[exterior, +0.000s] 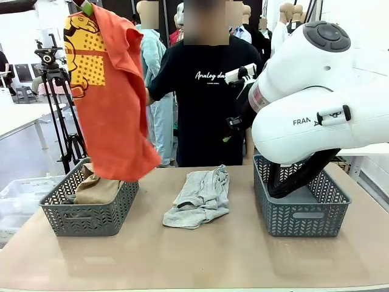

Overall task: Sort the tops and bottoms.
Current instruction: Sort the clothes according to human instructions.

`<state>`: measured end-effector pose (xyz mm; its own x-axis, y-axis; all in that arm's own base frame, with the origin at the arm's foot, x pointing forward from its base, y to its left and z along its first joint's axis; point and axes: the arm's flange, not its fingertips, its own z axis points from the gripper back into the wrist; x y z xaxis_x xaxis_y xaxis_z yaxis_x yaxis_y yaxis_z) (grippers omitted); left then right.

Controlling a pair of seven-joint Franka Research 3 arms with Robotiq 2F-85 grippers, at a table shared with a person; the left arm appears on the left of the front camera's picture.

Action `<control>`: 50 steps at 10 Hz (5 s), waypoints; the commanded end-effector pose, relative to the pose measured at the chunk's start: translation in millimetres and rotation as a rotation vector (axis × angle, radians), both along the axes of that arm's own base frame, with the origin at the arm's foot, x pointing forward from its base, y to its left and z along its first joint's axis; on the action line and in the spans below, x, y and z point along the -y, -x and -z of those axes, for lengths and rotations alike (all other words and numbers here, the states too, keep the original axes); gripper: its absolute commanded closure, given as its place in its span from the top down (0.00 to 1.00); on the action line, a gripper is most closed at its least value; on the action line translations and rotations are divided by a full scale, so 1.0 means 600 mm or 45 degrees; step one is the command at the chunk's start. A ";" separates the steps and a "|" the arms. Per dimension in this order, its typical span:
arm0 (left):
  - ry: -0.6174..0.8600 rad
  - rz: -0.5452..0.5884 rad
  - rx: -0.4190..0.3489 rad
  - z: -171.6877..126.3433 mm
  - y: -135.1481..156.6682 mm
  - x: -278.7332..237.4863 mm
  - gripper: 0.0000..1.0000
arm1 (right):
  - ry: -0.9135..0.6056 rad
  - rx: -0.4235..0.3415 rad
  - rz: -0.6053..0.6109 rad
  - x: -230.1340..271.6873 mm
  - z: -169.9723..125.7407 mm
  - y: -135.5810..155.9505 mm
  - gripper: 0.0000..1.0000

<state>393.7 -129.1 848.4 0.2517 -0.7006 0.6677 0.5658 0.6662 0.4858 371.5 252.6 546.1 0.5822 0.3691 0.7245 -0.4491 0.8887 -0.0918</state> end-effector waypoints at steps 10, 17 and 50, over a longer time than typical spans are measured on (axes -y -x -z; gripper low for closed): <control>0.260 -0.222 -0.513 0.230 -0.179 -0.194 0.00 | -0.008 0.006 -0.011 0.001 0.006 0.001 1.00; 0.234 -0.245 -0.640 0.298 -0.190 -0.192 0.00 | -0.008 0.006 -0.011 0.001 0.006 0.001 1.00; 0.236 -0.238 -0.771 0.431 -0.251 -0.222 1.00 | -0.008 0.006 -0.011 0.001 0.006 0.001 1.00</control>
<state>547.9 4.0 591.4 0.7335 -0.5025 0.4576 0.5717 0.8203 -0.0156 371.3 252.6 545.6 0.5826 0.3695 0.7239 -0.4494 0.8886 -0.0919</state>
